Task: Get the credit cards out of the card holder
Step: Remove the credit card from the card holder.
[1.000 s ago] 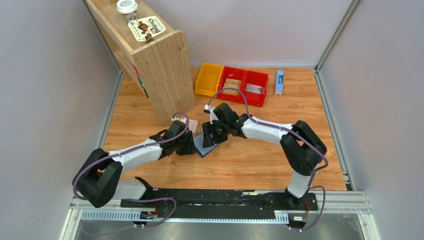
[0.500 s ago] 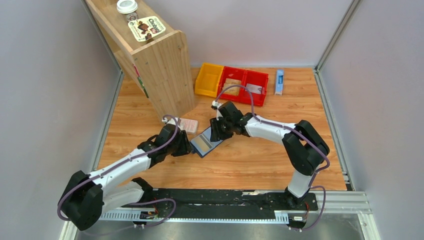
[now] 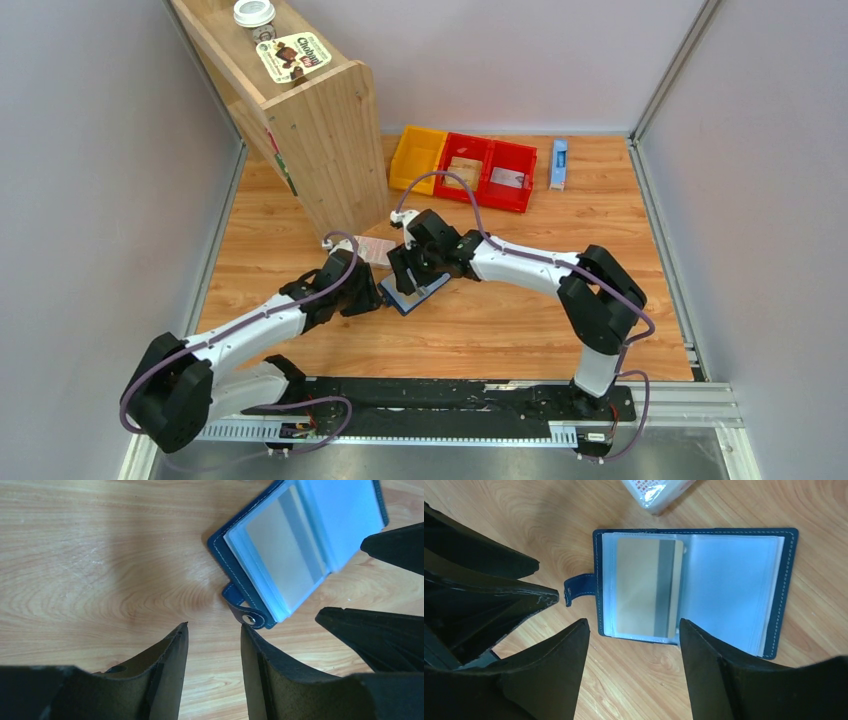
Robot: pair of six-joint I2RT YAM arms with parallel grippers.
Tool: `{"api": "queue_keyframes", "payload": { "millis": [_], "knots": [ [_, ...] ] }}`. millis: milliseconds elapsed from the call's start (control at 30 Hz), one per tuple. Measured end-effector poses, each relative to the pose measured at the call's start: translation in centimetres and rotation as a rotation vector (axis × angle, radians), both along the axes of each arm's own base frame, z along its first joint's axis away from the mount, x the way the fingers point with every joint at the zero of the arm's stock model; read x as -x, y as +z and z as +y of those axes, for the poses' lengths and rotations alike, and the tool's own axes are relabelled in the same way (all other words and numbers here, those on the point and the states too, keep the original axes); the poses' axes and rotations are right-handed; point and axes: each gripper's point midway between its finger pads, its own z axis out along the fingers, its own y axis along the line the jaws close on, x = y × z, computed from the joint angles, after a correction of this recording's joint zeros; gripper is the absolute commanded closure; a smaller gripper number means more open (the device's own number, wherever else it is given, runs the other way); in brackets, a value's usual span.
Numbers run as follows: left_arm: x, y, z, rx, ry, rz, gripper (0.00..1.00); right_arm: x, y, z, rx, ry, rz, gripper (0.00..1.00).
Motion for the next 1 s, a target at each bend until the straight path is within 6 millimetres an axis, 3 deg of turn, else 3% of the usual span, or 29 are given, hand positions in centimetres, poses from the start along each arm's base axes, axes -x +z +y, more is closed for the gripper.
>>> {"api": "queue_keyframes", "payload": {
  "millis": [200, 400, 733, 1000],
  "knots": [
    [0.4, -1.5, 0.0, -0.024, -0.006, 0.053, 0.53, 0.4, -2.4, 0.8, 0.064, 0.031, 0.001, 0.21],
    [0.4, -1.8, 0.0, -0.028, -0.001, 0.065, 0.57, 0.8, -4.5, 0.9, 0.136, 0.045, -0.004, 0.22],
    [0.3, -1.5, 0.0, -0.019, 0.006, 0.058, 0.58, 0.6, -4.8, 0.7, 0.173, 0.04, -0.036, 0.4],
    [-0.3, 1.2, -0.3, 0.04, 0.011, -0.036, 0.58, 0.5, -4.3, 1.5, 0.04, 0.055, 0.072, 0.5]
  ]
}}
